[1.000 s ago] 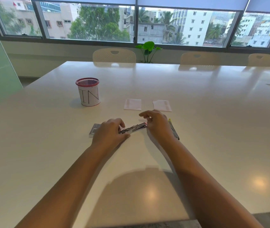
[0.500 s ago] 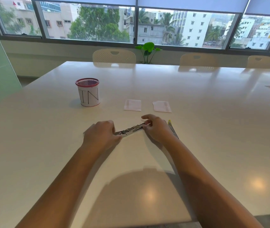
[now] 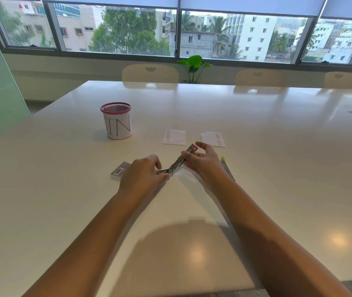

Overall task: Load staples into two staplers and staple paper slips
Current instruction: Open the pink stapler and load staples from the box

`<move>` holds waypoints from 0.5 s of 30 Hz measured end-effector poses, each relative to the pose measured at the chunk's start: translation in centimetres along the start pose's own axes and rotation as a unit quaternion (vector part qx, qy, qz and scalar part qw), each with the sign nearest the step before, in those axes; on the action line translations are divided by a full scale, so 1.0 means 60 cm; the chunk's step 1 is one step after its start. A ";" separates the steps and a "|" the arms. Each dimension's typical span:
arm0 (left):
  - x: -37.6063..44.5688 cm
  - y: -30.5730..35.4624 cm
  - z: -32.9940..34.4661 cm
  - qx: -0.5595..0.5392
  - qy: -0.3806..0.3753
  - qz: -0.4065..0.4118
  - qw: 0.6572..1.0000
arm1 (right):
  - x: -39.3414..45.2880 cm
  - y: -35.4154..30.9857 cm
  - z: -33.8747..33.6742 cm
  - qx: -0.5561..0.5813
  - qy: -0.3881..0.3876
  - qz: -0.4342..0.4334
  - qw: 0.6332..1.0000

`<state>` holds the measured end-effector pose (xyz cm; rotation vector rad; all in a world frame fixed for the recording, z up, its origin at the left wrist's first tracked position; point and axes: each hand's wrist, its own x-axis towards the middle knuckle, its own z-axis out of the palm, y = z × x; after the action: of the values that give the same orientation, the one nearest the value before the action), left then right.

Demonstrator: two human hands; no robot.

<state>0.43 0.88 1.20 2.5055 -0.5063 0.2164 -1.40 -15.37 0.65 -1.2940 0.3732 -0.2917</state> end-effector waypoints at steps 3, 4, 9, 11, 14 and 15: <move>-0.001 0.004 0.006 -0.024 -0.001 0.005 1.000 | 0.002 0.010 0.004 0.045 -0.028 0.042 0.998; -0.002 0.005 0.007 -0.036 -0.004 0.007 0.999 | 0.003 0.012 0.004 0.050 -0.038 0.043 0.997; -0.002 0.012 0.010 -0.114 -0.080 -0.019 0.990 | 0.008 0.008 0.003 0.107 -0.070 0.066 0.990; -0.009 0.022 0.005 -0.277 -0.188 -0.093 0.938 | 0.007 0.008 0.008 0.144 -0.081 0.088 0.982; -0.016 0.035 -0.004 -0.439 -0.303 -0.125 0.837 | 0.006 0.007 0.013 0.190 -0.094 0.133 0.968; -0.017 0.037 -0.005 -0.457 -0.317 -0.117 0.823 | 0.005 0.005 0.014 0.206 -0.092 0.151 0.962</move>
<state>-1.41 -0.31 2.28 1.5896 -0.3990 -0.8082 -0.76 -14.71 0.50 -0.8317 0.3262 0.0138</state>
